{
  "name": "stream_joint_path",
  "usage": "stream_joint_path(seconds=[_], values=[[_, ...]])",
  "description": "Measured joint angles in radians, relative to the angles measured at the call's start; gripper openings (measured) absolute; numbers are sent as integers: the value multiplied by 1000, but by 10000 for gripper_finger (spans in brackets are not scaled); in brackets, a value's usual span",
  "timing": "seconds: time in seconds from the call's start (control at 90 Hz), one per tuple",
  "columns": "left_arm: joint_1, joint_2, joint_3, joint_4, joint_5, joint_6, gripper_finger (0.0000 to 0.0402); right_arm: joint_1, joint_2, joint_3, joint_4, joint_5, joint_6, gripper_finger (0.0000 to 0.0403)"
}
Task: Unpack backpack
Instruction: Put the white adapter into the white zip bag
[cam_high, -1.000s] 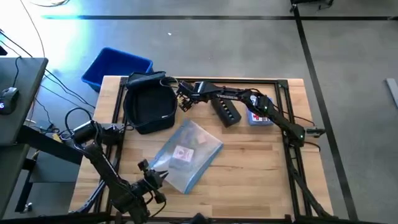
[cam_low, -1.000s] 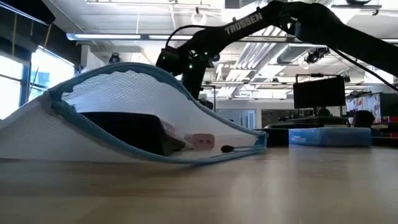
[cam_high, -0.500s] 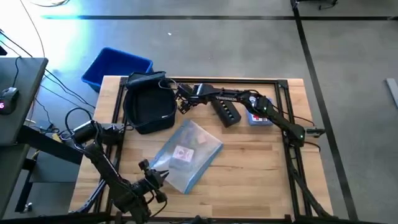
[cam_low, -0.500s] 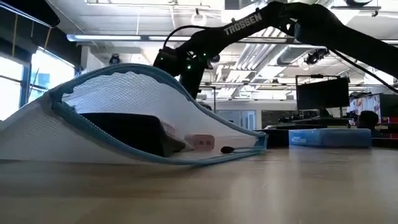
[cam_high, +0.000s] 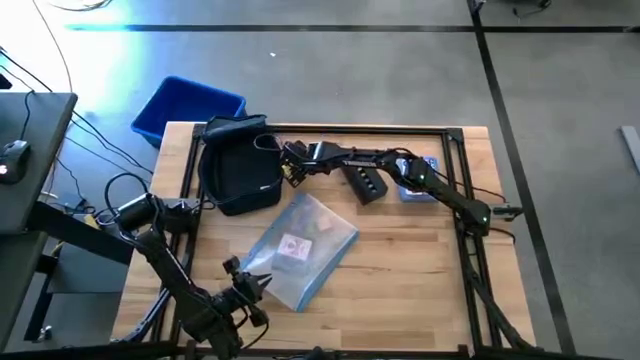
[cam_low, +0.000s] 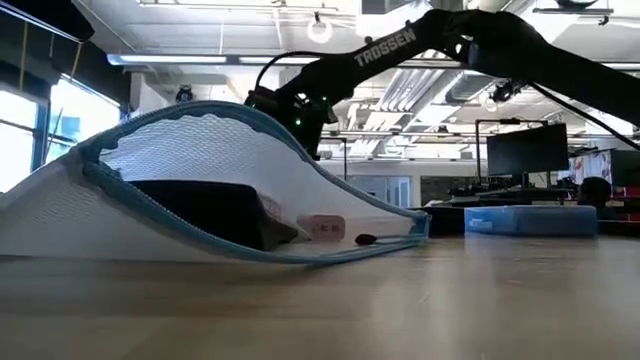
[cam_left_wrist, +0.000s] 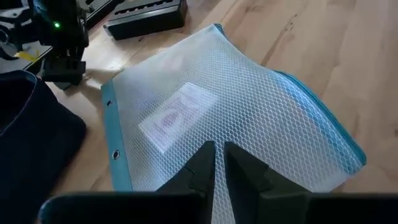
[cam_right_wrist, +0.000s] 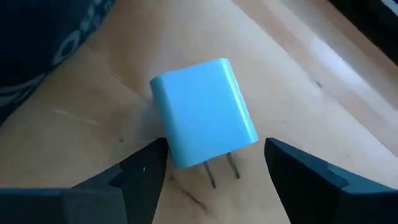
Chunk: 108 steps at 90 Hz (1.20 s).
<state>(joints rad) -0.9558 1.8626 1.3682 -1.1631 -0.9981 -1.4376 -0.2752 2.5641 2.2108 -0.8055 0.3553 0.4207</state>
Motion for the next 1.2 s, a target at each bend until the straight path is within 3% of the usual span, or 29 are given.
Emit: stream_joint_path(seconds=[0.4, 0.811, 0.967, 1.2], values=[[0, 0, 0, 7, 1, 1, 16, 2, 0, 0, 37, -19, -88, 255], [0, 0, 0, 10, 1, 1, 16, 8, 7, 0, 146, -69, -174, 323], [0, 0, 0, 11, 3, 1, 16, 8, 17, 0, 208, -108, -206, 325], [0, 0, 0, 12, 11, 2, 16, 14, 33, 0, 208, -68, -268, 312]])
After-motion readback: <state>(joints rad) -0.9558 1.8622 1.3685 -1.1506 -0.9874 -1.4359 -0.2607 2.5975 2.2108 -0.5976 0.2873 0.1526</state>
